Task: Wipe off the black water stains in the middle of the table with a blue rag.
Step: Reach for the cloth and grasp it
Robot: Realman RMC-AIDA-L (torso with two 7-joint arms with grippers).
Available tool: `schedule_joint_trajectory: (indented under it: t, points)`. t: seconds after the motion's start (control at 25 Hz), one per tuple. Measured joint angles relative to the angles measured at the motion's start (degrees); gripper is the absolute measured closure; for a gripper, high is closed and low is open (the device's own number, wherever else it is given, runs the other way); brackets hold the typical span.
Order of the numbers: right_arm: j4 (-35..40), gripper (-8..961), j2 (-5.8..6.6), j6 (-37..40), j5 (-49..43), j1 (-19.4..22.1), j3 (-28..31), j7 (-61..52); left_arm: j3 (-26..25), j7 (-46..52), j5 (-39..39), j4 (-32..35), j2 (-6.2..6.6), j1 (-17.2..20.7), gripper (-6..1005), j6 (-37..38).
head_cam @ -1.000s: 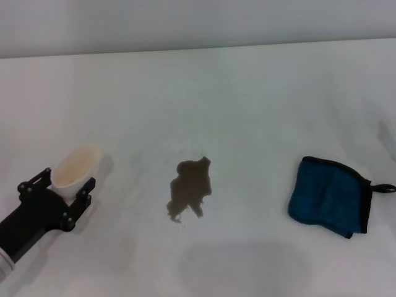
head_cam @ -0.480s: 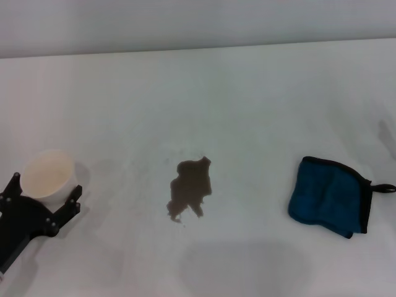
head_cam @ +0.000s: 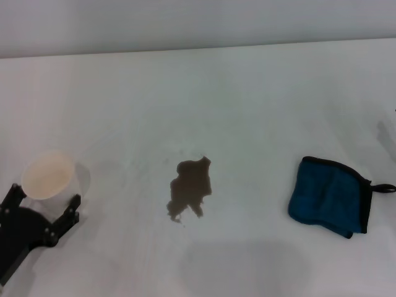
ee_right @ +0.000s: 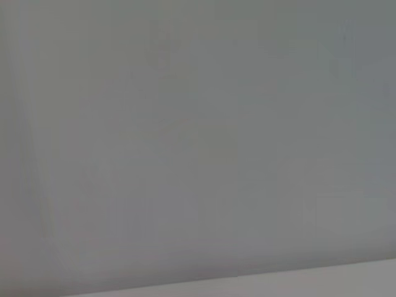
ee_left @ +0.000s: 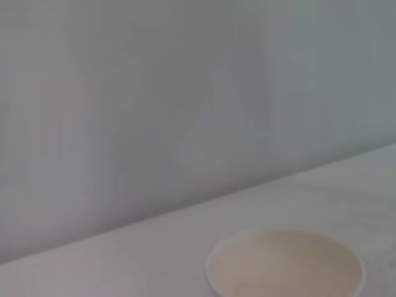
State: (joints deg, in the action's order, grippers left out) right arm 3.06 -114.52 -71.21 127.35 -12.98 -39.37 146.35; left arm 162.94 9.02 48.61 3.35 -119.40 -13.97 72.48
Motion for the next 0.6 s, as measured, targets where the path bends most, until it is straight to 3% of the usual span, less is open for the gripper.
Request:
schedule_joint_trajectory:
  t: [0.36, 0.6]
  points:
    - [1.78, 114, 0.06, -1.33, -0.01, 1.16, -0.01, -0.28, -0.07, 0.41, 0.98, 0.17, 0.02, 5.5, 115, 2.2]
    - [7.28, 114, 0.22, -2.61, -0.49, 3.26, -0.33, -10.1, -0.09, 0.54, 8.85, 0.11, 0.21, 9.91, 116, 10.38]
